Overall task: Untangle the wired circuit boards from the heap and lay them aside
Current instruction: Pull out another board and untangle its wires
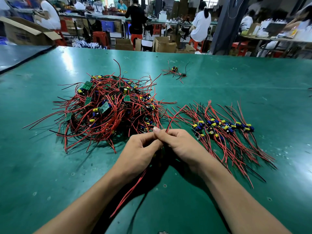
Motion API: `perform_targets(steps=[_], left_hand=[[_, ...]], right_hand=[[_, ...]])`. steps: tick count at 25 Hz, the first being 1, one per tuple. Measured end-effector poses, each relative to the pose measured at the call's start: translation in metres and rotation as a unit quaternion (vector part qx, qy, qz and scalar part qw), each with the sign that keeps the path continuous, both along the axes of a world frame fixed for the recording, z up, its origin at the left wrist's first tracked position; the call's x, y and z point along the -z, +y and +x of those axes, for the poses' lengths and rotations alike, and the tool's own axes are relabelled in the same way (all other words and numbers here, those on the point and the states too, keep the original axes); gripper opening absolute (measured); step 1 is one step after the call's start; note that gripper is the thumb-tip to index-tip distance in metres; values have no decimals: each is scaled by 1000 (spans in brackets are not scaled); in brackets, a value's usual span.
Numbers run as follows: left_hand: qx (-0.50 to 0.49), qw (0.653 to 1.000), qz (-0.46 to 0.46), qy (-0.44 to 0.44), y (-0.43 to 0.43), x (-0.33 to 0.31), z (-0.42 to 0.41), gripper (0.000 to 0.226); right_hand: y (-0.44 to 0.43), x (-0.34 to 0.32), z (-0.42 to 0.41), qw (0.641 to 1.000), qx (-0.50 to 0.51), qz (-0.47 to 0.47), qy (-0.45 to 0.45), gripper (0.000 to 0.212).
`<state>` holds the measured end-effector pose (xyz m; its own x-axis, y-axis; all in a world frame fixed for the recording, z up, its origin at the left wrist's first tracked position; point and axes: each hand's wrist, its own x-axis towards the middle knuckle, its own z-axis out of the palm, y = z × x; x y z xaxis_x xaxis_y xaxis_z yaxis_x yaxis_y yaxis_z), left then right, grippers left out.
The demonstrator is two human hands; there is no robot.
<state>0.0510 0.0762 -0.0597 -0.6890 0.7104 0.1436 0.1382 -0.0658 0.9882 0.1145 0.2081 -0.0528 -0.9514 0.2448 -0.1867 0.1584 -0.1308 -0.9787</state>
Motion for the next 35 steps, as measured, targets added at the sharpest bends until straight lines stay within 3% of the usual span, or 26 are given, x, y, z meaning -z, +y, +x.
perform_targets(steps=[3,8,15,18,20,22,24,27,30,35], left_hand=[[5,1000,7,11,1,2,-2,18],[13,997,8,-79,0,1,-1,28],[35,992,-1,-124,-1,-1,-2,19],[43,992,-5,-117,-2,-2,-2,21],[51,993,-10,-107,-2,-4,-1,21],[57,992,-13,-110,-2,-4,-1,19],[61,991,-15,-116,-3,-4,-2,19],[70,991,-21,-109,-5,-3,-4,20],[79,992,-19,-97,-5,-2,-5,18],[45,994,-15,-100,-5,0,-5,20]], right_hand=[[-1,3,-5,997,35,75,-8,62],[11,-2,-2,986,28,161,8,47],[28,2,-4,947,158,275,60,42],[35,3,-5,910,227,338,82,33],[39,3,-3,903,244,345,74,36],[37,2,-3,934,239,259,62,49],[33,-3,-6,973,223,53,37,62],[36,-11,-5,975,145,-169,10,65],[40,-13,0,978,102,-184,-6,60],[30,-11,-4,982,117,-145,7,49]])
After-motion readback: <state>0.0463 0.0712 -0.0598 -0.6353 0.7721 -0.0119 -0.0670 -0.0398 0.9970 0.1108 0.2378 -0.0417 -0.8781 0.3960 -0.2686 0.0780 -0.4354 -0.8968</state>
